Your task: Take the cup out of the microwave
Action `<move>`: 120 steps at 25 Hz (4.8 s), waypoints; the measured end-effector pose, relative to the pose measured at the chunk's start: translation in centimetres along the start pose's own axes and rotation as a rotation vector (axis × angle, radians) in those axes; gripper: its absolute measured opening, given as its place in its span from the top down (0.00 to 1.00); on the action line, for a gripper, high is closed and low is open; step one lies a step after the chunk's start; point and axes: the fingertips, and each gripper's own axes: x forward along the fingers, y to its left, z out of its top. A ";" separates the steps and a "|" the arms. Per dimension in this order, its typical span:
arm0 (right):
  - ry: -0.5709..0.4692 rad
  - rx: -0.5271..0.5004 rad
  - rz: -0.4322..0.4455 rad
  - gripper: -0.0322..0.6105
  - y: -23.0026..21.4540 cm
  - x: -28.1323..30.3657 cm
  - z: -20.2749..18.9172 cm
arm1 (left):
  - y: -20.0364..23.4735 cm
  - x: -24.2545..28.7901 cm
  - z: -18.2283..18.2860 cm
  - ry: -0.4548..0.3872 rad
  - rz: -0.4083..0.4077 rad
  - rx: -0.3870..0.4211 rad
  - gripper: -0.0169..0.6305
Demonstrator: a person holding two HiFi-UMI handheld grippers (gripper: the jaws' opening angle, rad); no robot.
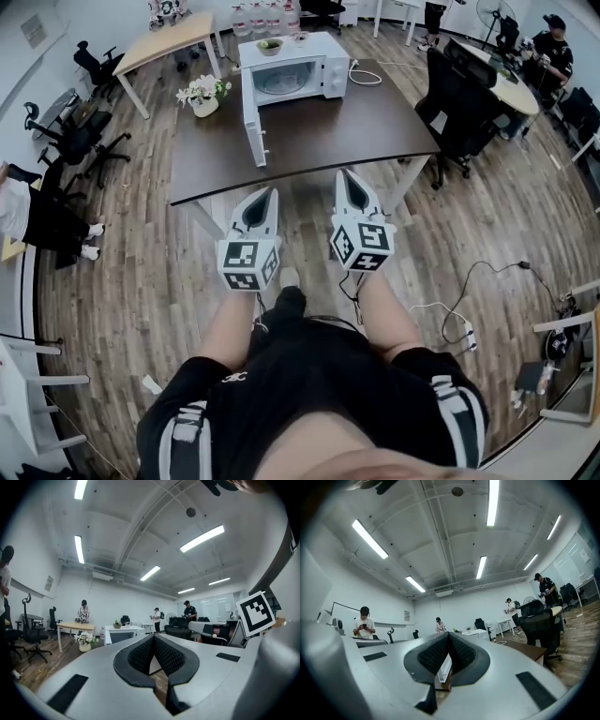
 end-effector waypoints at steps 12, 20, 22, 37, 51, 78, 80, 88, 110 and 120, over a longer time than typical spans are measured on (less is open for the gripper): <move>-0.035 -0.044 -0.061 0.95 -5.8 11.2 -1.5 | 4.6 12.5 -0.4 -0.021 -0.050 0.010 0.97; -0.042 -0.082 -0.092 0.95 -8.9 23.5 -1.1 | 11.0 24.2 1.6 -0.035 -0.084 -0.012 0.97; -0.046 -0.083 -0.098 0.95 -9.5 26.8 -0.9 | 12.6 27.2 2.2 -0.042 -0.098 -0.008 0.97; 0.006 -0.065 -0.067 0.95 -14.6 42.9 -3.9 | 20.0 42.4 2.5 -0.024 -0.071 -0.033 0.97; -0.020 -0.057 0.211 0.18 -15.2 51.9 -6.3 | 23.1 46.5 0.2 0.020 0.153 -0.077 0.97; 0.435 -0.101 0.201 0.06 -15.8 73.9 -32.3 | 28.2 48.2 -7.5 0.170 0.444 -0.118 0.97; 0.461 -0.104 0.191 0.06 -16.4 75.2 -34.0 | 28.3 48.5 -8.3 0.186 0.450 -0.121 0.97; 0.524 -0.112 0.178 0.07 -17.4 79.8 -37.2 | 28.6 48.1 -10.6 0.265 0.477 -0.103 0.97; 0.501 -0.156 0.209 0.23 -17.2 78.6 -36.6 | 26.7 48.4 -10.0 0.237 0.402 -0.081 0.97; 0.464 -0.133 0.242 0.23 -17.5 70.2 -32.3 | 25.8 48.4 -7.7 0.182 0.357 -0.074 0.97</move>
